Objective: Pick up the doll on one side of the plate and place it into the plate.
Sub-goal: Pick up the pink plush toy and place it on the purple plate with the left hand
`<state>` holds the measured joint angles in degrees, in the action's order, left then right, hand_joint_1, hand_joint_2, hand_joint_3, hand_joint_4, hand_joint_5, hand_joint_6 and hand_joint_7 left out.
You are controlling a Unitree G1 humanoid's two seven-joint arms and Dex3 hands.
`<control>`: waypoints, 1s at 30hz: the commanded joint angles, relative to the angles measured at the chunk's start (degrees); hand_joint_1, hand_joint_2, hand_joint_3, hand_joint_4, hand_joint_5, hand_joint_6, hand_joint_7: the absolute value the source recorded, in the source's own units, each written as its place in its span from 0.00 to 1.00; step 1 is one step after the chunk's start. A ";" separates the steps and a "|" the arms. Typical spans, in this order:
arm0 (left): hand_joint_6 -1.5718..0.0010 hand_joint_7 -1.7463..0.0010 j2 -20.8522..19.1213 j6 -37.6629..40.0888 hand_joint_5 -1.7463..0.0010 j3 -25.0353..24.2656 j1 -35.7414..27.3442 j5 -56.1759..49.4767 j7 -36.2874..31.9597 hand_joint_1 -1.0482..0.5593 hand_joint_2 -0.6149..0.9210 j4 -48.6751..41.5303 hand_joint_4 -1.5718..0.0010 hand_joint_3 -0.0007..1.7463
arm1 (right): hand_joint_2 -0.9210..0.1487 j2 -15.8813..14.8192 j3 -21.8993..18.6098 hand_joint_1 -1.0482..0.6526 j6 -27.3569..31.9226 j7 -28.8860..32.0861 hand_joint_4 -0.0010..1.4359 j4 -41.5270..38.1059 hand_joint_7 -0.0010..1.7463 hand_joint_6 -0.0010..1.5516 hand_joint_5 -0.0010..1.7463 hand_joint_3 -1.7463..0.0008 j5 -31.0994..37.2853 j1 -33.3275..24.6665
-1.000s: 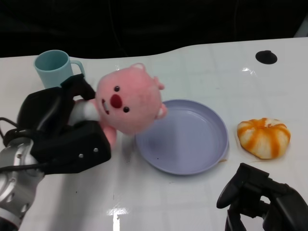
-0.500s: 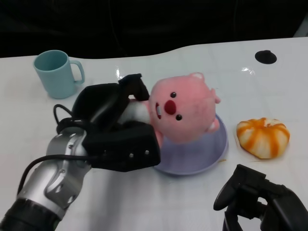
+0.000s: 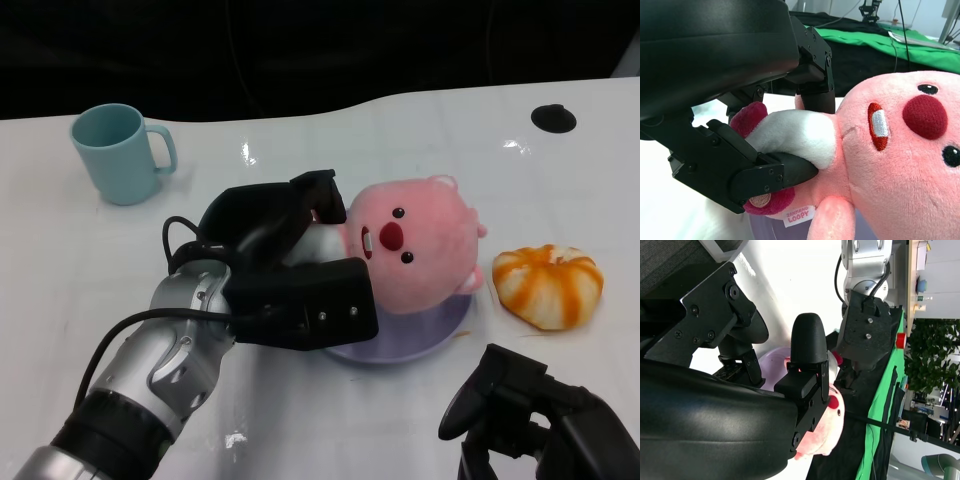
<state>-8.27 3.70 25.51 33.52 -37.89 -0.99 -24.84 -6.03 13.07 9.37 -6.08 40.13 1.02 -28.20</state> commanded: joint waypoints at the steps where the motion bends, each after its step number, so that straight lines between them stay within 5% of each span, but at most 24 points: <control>1: 0.53 0.02 -0.20 -0.09 0.00 -0.69 1.40 0.99 1.06 0.56 0.66 -0.55 0.41 0.67 | 0.48 -0.11 -0.24 0.65 0.00 0.25 0.51 0.94 0.88 0.41 1.00 0.21 -0.01 -0.25; 5: 0.42 0.54 -0.24 1.70 0.00 -1.10 1.21 1.71 3.26 0.53 0.70 0.89 0.47 0.57 | 0.48 -0.14 -0.38 0.65 0.30 0.17 0.50 0.98 0.87 0.41 1.00 0.21 -0.30 -0.21; 6: 0.41 0.60 -0.33 2.24 0.00 -1.00 1.19 1.61 3.75 0.52 0.72 1.37 0.48 0.55 | 0.48 -0.19 -0.43 0.65 0.19 0.17 0.50 0.92 0.87 0.41 1.00 0.21 -0.23 -0.19; 9: 0.42 0.86 -0.71 3.06 0.05 -0.99 0.76 1.65 4.81 0.48 0.91 3.00 0.54 0.26 | 0.48 -0.32 -0.54 0.65 -0.10 0.14 0.50 0.82 0.87 0.41 1.00 0.21 -0.09 -0.18; 11: 0.46 0.95 -0.92 3.18 0.16 -1.16 0.39 1.92 5.29 0.44 0.98 3.88 0.62 0.13 | 0.48 -0.35 -0.59 0.65 -0.26 0.10 0.50 0.75 0.87 0.41 1.00 0.21 -0.14 -0.20; 12: 0.47 0.96 -1.43 3.15 0.19 -1.11 0.27 2.28 6.70 0.44 0.99 4.69 0.64 0.12 | 0.48 -0.37 -0.70 0.65 -0.29 0.05 0.51 0.74 0.87 0.41 1.00 0.21 -0.25 -0.22; 14: 0.64 0.99 -2.79 2.84 0.64 -0.52 0.29 2.46 9.73 0.35 1.00 6.14 0.72 0.16 | 0.48 -0.44 -0.90 0.65 -0.23 -0.02 0.51 0.73 0.87 0.41 1.00 0.21 -0.41 -0.23; 17: 0.82 1.00 -5.77 2.89 0.87 1.71 1.11 0.91 16.04 0.23 1.00 8.36 0.89 0.20 | 0.48 -0.51 -1.04 0.66 -0.18 -0.06 0.51 0.69 0.87 0.41 1.00 0.21 -0.41 -0.20; 23: 0.95 1.00 -9.47 2.37 0.98 3.03 1.28 -0.77 22.82 0.04 1.00 12.36 1.00 0.27 | 0.48 -0.39 -1.24 0.65 -0.10 -0.06 0.51 0.63 0.87 0.41 1.00 0.21 -0.60 -0.07; 30: 0.97 1.00 -13.19 2.93 0.98 1.21 -0.83 -0.20 26.94 0.01 1.00 19.87 0.99 0.31 | 0.48 -0.37 -1.36 0.65 -0.22 -0.10 0.51 0.43 0.87 0.41 1.00 0.20 -0.49 0.06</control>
<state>-19.96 6.43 27.89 33.35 -37.95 25.04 -6.68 -6.21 12.19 9.36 -6.15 40.24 0.95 -28.08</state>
